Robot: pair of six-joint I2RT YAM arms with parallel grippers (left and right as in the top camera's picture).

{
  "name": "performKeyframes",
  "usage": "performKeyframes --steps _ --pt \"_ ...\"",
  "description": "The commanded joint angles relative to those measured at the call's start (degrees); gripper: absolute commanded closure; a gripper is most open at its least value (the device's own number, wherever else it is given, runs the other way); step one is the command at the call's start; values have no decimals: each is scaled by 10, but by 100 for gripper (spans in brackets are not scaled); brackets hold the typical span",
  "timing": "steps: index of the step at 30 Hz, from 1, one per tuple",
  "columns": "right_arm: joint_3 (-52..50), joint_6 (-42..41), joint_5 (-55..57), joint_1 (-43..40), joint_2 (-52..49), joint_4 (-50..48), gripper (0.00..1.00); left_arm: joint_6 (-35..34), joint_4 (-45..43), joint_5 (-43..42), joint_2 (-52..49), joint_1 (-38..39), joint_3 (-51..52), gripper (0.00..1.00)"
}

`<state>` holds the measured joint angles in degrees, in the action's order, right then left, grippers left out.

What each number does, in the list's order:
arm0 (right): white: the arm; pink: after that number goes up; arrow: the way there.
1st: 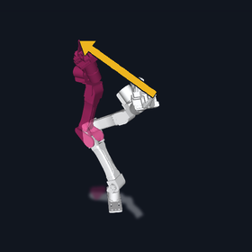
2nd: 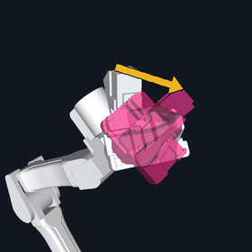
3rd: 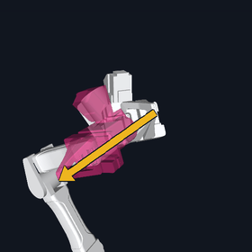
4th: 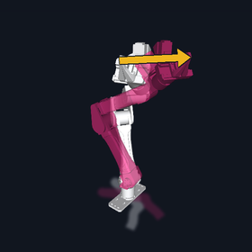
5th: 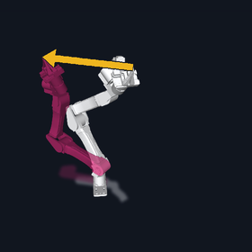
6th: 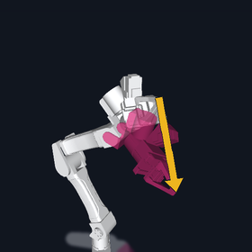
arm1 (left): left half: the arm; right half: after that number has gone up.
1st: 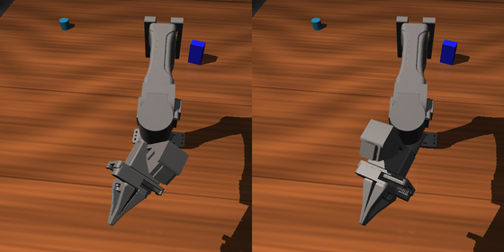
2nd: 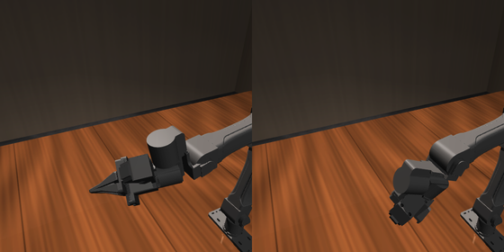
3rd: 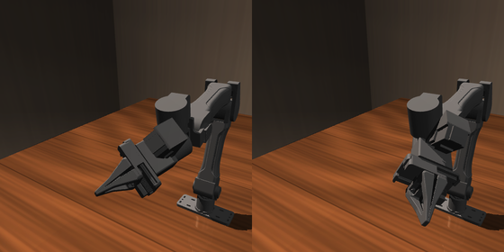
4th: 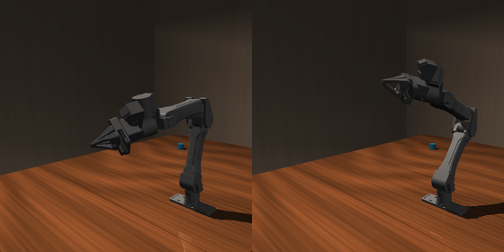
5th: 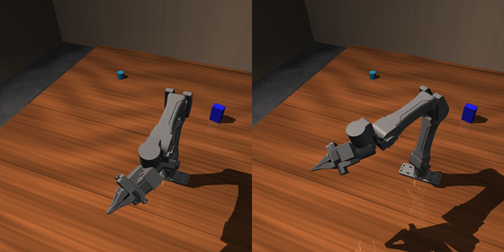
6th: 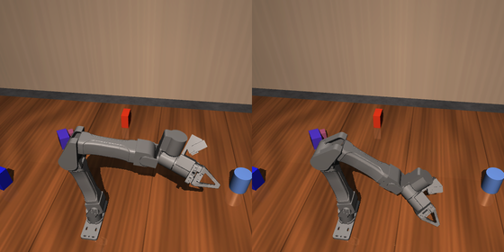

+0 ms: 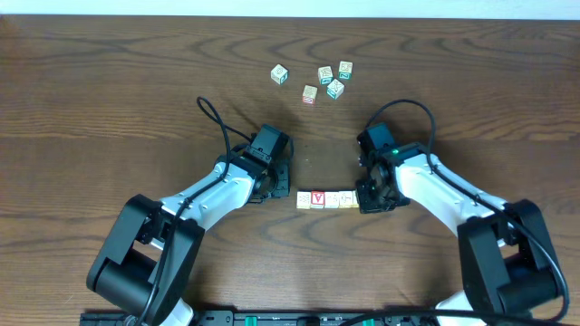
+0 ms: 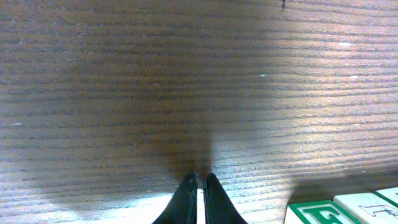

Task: Lift 5 blocks
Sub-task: 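Move the left gripper to the row's left end beside the green F block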

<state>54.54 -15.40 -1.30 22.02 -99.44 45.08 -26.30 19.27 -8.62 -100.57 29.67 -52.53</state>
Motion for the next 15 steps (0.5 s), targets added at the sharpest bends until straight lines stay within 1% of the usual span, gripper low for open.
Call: performKeyframes --steps 1,4,8,15 --pt "-3 9 -5 -4 -21 -7 99 31 8 1 -21 16 18 93" --pt "-3 9 -7 -3 -34 -13 99 45 7 1 -21 33 18 92" --pt "-3 20 -26 -2 -38 -19 99 47 2 3 -21 48 18 92" --pt "-3 38 -57 -2 -38 -32 99 46 -4 3 -21 50 18 93"
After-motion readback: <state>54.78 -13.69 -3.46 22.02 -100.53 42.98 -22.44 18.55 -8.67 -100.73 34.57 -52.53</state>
